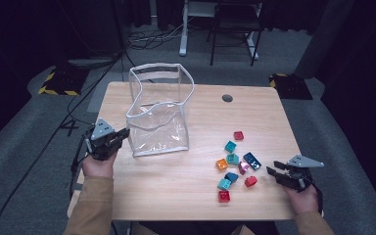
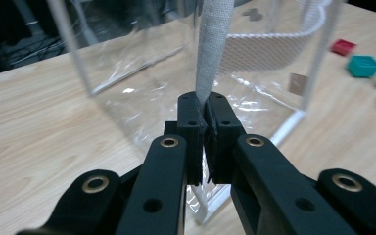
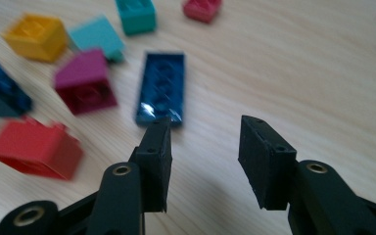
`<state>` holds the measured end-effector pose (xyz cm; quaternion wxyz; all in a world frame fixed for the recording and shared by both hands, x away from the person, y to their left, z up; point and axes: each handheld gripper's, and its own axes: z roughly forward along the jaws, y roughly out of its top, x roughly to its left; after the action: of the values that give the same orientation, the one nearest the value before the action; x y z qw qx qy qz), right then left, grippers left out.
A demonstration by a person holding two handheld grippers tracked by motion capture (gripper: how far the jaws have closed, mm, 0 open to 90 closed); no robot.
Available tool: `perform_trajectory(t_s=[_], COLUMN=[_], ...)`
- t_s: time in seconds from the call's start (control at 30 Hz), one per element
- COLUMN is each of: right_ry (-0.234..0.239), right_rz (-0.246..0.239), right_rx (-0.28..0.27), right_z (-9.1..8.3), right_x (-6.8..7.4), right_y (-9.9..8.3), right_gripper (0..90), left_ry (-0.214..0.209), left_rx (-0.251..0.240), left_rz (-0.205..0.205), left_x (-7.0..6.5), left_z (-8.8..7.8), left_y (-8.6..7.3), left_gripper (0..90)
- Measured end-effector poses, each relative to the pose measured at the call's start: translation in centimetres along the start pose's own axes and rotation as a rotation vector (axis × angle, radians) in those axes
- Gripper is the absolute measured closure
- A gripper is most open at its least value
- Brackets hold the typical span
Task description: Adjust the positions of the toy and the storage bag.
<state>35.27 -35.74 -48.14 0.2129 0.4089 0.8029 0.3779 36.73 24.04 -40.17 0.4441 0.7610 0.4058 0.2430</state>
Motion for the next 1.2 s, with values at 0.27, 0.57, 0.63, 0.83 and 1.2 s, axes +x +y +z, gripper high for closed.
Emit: perform_trajectory(t_s=[0.27, 0.57, 0.63, 0.83, 1.2], right_ry=[0.129, 0.204, 0.247, 0.305, 0.354], right_rz=[-0.043, -0.094, -0.120, -0.193, -0.249], right_rx=[-0.086, -0.126, -0.127, -0.128, -0.115], right_z=[-0.6, 0.3, 1.2, 3.0, 7.3], right_x=[3.8, 6.6, 8.0, 10.9, 14.4], right_y=[5.0, 8.8, 10.4, 12.9, 16.6], right_gripper=[55.8, 59.7, 60.2, 61.5, 73.8], left_ry=[-0.055, -0.088, -0.110, -0.118, -0.115], left_rx=[-0.001, -0.009, -0.012, 0.004, 0.023], left_rz=[0.043, 0.065, 0.066, 0.088, 0.109], left_x=[-3.3, -5.9, -6.5, -8.3, -10.4], left_z=[-1.1, -3.3, -3.9, -4.7, -6.0], left_y=[-0.5, -1.0, -1.2, -1.8, -2.9], left_gripper=[86.5, 86.4, 86.4, 86.4, 86.2])
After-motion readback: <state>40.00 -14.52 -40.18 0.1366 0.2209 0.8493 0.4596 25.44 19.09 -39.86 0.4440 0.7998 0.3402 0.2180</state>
